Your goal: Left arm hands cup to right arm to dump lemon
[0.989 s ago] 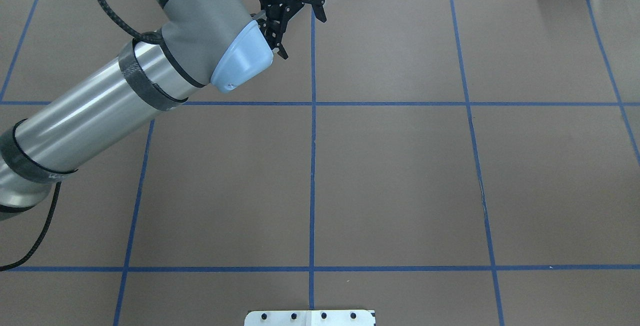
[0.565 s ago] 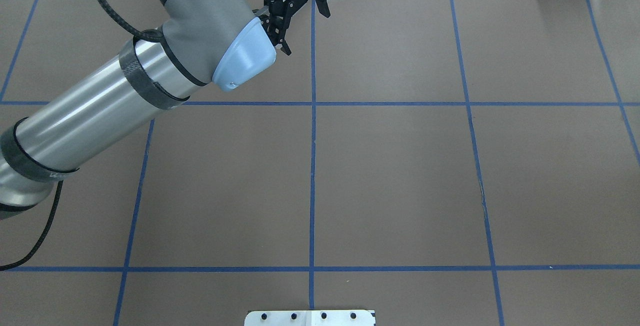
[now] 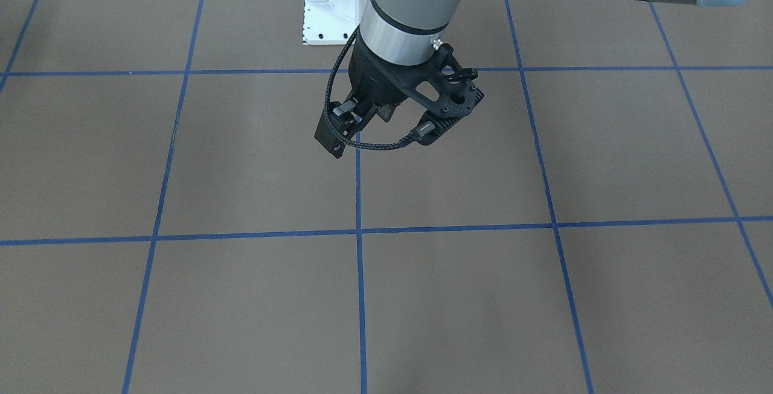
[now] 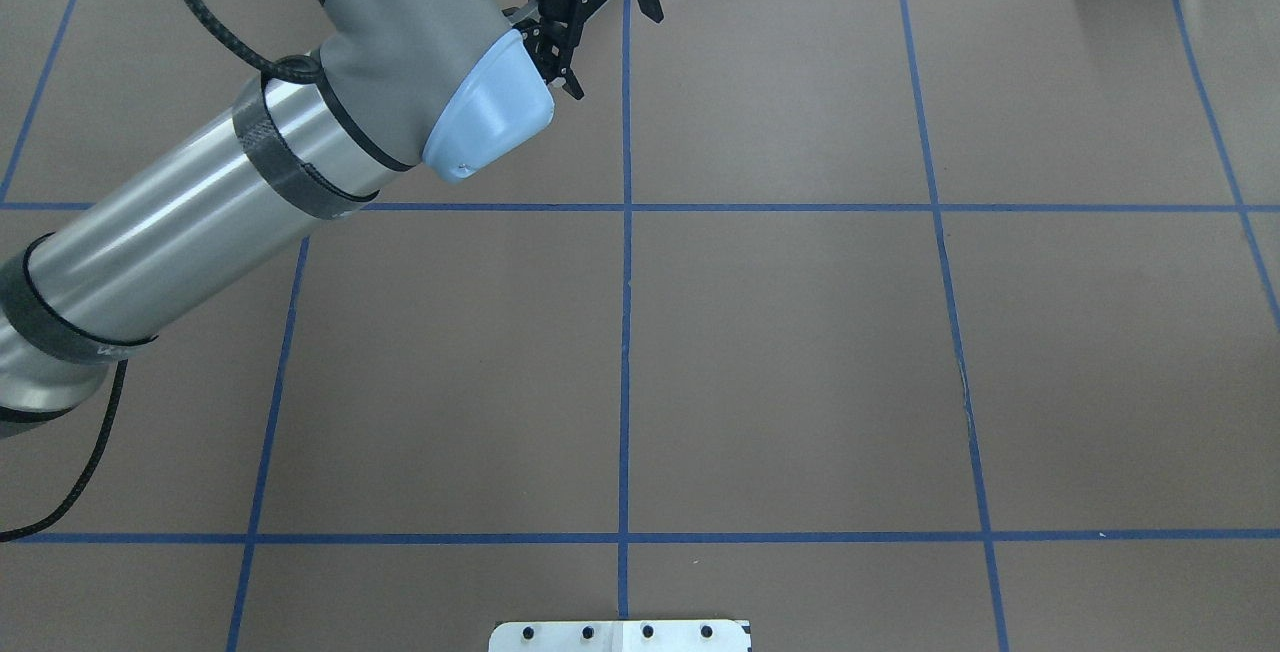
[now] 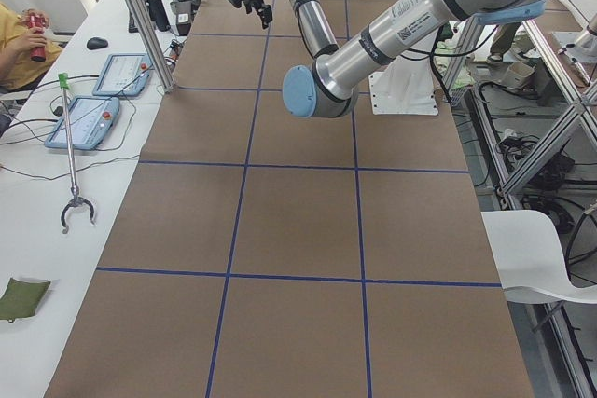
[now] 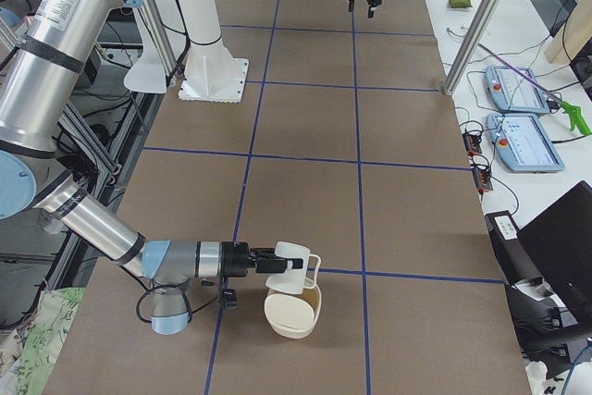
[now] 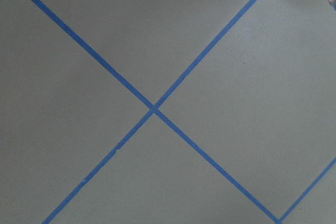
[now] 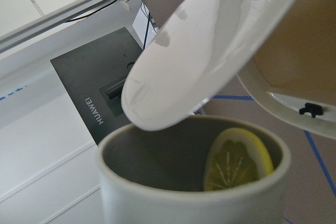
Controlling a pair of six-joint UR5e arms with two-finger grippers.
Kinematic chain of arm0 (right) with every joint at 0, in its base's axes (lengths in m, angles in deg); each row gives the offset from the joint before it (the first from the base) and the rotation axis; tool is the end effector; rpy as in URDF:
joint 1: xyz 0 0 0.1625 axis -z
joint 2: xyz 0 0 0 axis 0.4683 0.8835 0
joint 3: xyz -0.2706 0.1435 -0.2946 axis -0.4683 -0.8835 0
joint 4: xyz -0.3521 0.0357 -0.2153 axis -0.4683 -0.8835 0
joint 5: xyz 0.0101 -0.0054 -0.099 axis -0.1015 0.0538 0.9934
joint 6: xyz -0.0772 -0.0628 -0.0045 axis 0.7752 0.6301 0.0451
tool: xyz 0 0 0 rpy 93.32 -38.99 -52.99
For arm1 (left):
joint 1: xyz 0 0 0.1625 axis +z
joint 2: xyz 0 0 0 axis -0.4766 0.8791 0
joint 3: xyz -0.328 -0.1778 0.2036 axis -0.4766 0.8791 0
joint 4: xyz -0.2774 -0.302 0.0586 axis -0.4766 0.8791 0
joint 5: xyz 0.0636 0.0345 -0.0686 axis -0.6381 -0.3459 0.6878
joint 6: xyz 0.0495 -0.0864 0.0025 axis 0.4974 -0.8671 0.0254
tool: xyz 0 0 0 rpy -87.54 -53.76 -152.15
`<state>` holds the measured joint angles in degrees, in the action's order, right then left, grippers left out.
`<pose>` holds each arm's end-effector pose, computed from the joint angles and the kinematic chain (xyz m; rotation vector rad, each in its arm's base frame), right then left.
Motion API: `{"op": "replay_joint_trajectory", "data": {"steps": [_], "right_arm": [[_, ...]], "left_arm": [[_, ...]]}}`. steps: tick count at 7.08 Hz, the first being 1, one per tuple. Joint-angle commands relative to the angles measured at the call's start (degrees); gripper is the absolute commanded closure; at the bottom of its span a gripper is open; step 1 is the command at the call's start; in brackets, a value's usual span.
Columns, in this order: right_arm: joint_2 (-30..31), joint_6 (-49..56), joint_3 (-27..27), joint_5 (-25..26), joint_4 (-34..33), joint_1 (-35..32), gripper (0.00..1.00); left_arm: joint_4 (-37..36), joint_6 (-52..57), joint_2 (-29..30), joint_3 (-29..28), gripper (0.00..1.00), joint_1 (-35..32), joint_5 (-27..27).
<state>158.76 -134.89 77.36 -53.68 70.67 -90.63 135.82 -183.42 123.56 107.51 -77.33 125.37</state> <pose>0.0530 -0.2378 0.7476 -0.0162 -1.9357 2.0184 0.4047 -0.5741 -0.0039 -0.3317 1.0106 -0.7046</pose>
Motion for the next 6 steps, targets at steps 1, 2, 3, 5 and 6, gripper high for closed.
{"op": "replay_joint_trajectory", "data": {"steps": [1,2,3,5,6], "right_arm": [[-1.0,-5.4,0.0,-4.5,0.0,-4.6,0.86],[-1.6,-6.7,0.4,-4.6,0.0,-5.1,0.86],[-2.1,-7.0,0.6,-4.7,0.0,-5.9,0.86],[-2.9,-8.8,1.6,-5.6,0.1,-8.0,0.86],[-2.9,-8.7,1.6,-5.6,0.2,-8.0,0.86]], "left_arm": [[0.0,0.4,0.0,0.1,0.0,0.0,-0.6],[0.0,0.5,-0.1,0.1,0.0,-0.1,-0.9],[0.0,0.7,-0.1,-0.1,0.0,-0.1,-1.1],[-0.1,0.7,-0.1,0.1,0.0,0.0,-1.1],[-0.1,0.7,-0.1,0.0,0.0,0.0,-1.1]]}}
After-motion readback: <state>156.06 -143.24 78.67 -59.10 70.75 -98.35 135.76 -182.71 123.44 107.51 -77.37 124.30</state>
